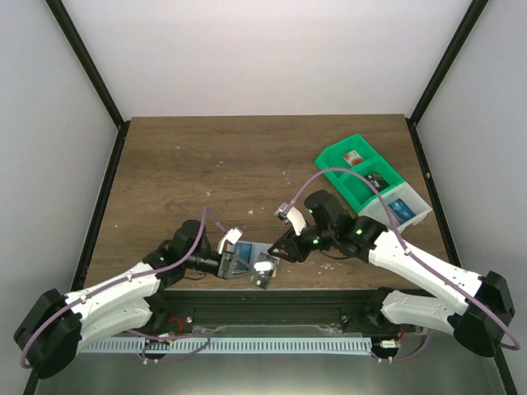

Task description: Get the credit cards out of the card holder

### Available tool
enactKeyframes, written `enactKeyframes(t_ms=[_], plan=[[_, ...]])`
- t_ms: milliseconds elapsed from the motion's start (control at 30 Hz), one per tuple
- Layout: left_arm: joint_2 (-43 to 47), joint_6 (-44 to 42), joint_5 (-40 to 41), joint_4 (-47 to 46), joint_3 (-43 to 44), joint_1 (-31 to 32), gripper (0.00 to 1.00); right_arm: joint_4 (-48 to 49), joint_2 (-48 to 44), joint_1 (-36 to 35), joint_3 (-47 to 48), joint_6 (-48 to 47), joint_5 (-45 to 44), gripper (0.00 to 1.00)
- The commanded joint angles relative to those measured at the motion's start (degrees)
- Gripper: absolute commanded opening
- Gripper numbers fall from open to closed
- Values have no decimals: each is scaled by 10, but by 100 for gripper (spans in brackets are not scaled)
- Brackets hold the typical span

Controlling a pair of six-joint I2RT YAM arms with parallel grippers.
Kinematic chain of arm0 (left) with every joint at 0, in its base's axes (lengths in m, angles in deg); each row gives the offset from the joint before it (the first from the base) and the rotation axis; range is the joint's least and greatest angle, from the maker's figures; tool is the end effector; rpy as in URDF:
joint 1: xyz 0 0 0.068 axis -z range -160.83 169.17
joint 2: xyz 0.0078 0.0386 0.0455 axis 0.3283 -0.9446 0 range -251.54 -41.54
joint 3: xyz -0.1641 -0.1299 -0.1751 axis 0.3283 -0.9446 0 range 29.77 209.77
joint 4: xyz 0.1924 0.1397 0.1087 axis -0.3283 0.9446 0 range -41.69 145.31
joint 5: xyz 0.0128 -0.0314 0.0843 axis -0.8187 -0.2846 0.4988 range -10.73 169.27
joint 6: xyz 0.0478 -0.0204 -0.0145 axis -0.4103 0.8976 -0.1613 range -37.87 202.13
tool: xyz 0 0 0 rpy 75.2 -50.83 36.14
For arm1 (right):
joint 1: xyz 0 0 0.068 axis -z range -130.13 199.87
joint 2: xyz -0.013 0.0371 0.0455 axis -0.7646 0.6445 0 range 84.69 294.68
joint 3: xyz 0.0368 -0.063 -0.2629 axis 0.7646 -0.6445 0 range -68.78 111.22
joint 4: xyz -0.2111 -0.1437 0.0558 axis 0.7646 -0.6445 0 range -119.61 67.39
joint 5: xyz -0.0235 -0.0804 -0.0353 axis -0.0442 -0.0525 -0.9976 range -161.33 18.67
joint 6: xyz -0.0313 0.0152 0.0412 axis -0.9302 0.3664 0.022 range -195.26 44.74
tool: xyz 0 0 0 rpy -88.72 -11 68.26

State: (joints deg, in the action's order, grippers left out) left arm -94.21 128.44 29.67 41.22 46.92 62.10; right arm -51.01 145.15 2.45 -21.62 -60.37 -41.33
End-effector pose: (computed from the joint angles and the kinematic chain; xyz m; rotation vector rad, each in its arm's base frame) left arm 0.1129 -0.1421 0.1837 0.5741 2.3539 -1.7457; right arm 0.1358 0.1743 0.2754 -0.9658 2.2632 1.1269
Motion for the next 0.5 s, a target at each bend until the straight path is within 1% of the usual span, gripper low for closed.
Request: enactKeyframes(t_ms=[0,167,367,467], plan=[[-5,-21,-53,-35,14,3,0,-51,23,2,21,-33,81,35],[1,-25,-72,-50,15,4,0,-35,34,2,10,-28,132,35],[9,-19,-83,-66,8,4,0,-21,41,3,-2,-27,145,35],[21,-13,-84,-76,4,4,0,-21,45,2,-6,-26,133,35]])
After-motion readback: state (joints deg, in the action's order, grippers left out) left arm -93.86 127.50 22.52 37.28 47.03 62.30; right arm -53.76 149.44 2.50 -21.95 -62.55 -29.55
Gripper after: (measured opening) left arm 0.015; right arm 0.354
